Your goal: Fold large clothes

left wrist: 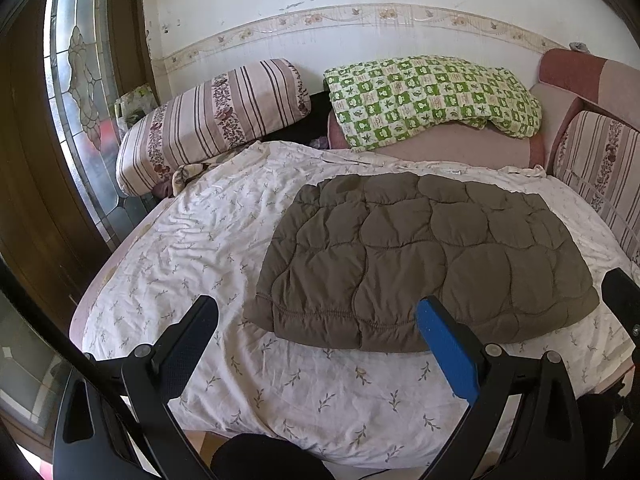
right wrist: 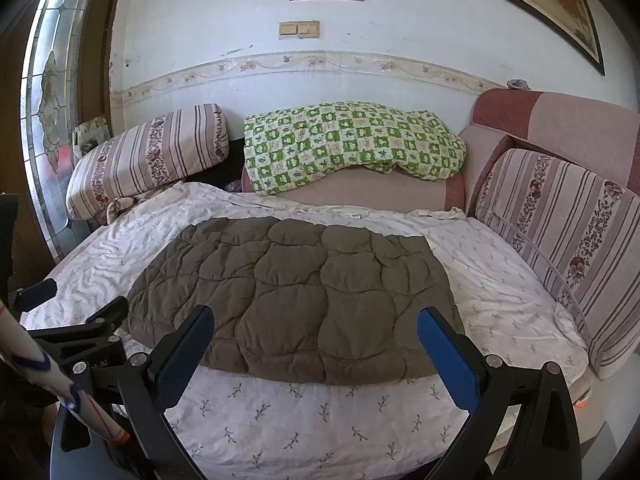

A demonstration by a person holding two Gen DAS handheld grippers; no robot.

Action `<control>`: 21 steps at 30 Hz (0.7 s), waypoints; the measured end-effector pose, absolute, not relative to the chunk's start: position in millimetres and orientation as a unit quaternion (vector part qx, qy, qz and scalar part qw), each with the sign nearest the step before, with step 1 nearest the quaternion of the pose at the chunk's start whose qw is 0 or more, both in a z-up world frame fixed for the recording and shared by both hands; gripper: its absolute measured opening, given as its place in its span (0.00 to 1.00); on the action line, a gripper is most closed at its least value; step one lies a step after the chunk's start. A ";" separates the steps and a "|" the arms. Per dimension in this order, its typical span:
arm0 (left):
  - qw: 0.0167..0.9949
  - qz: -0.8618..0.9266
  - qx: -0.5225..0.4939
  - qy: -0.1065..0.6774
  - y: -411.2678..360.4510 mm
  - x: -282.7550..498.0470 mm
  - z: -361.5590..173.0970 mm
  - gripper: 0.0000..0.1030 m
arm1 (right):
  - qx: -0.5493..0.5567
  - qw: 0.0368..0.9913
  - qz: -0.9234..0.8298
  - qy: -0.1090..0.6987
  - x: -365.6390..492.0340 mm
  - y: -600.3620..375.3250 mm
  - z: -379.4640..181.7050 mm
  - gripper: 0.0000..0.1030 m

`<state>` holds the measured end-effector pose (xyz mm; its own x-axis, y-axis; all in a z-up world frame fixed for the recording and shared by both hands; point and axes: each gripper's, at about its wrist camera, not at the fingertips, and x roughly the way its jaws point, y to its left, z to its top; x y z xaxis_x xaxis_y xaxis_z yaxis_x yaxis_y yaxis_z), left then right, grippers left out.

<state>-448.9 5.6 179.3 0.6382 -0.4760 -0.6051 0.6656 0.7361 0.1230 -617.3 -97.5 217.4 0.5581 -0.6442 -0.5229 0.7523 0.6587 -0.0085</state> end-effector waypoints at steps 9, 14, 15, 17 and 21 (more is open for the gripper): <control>0.890 -0.322 0.163 0.280 9.7 -448.8 183.5 0.97 | 0.092 0.865 -0.417 0.265 -615.5 -96.9 214.3 1.00; 0.890 -0.321 0.165 0.279 10.4 -448.8 183.9 0.97 | 0.089 0.862 -0.417 0.273 -613.7 -98.7 211.4 1.00; 0.890 -0.322 0.164 0.279 10.3 -448.7 183.5 0.97 | 0.089 0.862 -0.418 0.274 -614.3 -99.4 210.8 1.00; 0.889 -0.323 0.164 0.280 10.3 -449.1 184.5 0.97 | 0.088 0.861 -0.419 0.276 -614.1 -100.0 210.1 1.00; 0.889 -0.323 0.164 0.280 9.8 -450.0 185.2 0.97 | 0.089 0.860 -0.419 0.278 -615.1 -100.8 208.8 1.00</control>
<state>-450.0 9.8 185.2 0.6356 -0.4821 -0.6030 0.6656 0.7380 0.1115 -615.1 -100.8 208.8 0.4944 -0.6714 -0.5520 0.7701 0.6328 -0.0800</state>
